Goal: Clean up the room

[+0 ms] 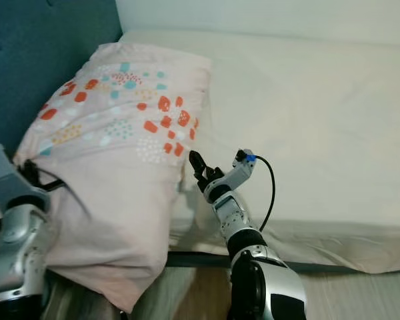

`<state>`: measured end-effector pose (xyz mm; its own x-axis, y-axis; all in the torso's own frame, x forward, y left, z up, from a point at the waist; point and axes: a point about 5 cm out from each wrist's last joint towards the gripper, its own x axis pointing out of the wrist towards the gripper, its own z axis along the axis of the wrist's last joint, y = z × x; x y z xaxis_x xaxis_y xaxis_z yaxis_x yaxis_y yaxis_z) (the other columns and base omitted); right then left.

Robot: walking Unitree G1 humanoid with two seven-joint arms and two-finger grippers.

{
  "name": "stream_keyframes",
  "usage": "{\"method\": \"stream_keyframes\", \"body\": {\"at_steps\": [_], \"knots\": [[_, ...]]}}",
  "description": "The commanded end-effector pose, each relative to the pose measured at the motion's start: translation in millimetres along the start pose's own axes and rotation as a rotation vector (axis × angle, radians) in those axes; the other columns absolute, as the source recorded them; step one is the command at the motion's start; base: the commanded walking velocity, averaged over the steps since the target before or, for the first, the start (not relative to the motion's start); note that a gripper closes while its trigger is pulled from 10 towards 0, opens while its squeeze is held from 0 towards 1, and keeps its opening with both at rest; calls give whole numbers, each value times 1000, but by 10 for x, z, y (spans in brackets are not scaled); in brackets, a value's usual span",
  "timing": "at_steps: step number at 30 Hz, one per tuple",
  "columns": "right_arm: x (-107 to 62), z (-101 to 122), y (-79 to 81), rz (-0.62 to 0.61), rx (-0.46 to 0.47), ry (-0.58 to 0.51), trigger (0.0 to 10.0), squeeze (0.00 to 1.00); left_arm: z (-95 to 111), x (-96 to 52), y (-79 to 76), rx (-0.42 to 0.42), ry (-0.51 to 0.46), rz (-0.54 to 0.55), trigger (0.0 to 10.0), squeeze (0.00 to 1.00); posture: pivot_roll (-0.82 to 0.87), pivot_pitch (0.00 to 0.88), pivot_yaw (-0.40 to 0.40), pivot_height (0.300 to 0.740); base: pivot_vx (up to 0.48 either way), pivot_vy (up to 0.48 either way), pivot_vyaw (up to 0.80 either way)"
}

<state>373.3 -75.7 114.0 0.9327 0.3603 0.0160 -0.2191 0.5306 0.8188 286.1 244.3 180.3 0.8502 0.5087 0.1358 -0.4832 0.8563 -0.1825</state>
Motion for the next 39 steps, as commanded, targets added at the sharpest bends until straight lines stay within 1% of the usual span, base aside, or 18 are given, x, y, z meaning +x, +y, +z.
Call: {"method": "stream_keyframes", "body": {"at_steps": [1,2,3,6,7,13,15,17,22,26,28,29,30,31,34,35,36,39], "knots": [[-26,-41,-36,-12,-3,15,10000,0,-95,-33,-58,-7,43,-25,118,0,211,180,-49,445,0,0,0],[-28,-43,-39,-13,-4,16,10000,0,-80,-36,-103,2,33,-46,4000,0,205,177,-45,445,0,0,0],[-31,-46,-43,-13,-6,17,10000,0,-57,-36,-139,17,22,-67,6471,424,205,177,-45,445,0,0,0],[-34,-47,-46,-14,-8,17,10000,0,-43,-34,-159,26,14,-79,6471,424,205,177,-45,445,0,0,0],[-36,-47,-50,-14,-9,18,10000,0,-21,-22,-172,37,7,-93,10000,1000,202,173,-43,445,0,0,0],[-38,-35,-59,-18,-18,18,10000,0,173,82,-258,118,-85,-212,10000,1000,201,160,-45,445,0,0,0],[-38,-14,-64,-20,-39,19,10000,0,388,152,-392,214,-185,-399,10000,1000,198,148,-46,445,0,0,0],[-38,-6,-66,-20,-49,20,10000,0,444,163,-437,244,-208,-466,10000,1000,198,148,-46,445,0,0,0],[-62,36,-126,-49,-113,29,10000,0,567,97,-626,287,-187,-867,10000,1000,188,123,-48,445,0,0,0],[-79,44,-157,-62,-135,34,10000,0,590,5,-680,302,-175,-1022,10000,1000,177,111,-46,445,0,0,0],[-99,56,-191,-72,-155,37,10000,0,593,-139,-700,397,-166,-1215,10000,1000,167,104,-44,445,0,0,0],[-99,56,-191,-72,-155,37,10000,0,593,-139,-700,397,-166,-1215,10000,1000,167,104,-44,445,0,0,0],[-113,67,-215,-78,-167,39,10000,0,538,-188,-675,559,-151,-1314,10000,1000,163,97,-47,445,0,0,0],[-124,71,-232,-82,-179,43,10000,0,502,-202,-637,648,-124,-1373,10000,616,161,95,-47,445,0,0,0],[-132,73,-244,-85,-188,46,10000,0,478,-213,-606,705,-102,-1414,10000,616,161,95,-47,445,0,0,0],[-147,78,-268,-90,-198,50,10000,0,435,-226,-536,802,-50,-1468,10000,125,158,91,-47,445,0,0,0],[-167,90,-299,-96,-210,55,10000,0,357,-260,-411,928,44,-1550,10000,0,152,80,-48,445,0,0,0],[-212,133,-370,-112,-238,59,10000,0,209,-440,-177,1046,278,-1751,10000,0,152,75,-45,445,0,0,0]]}}
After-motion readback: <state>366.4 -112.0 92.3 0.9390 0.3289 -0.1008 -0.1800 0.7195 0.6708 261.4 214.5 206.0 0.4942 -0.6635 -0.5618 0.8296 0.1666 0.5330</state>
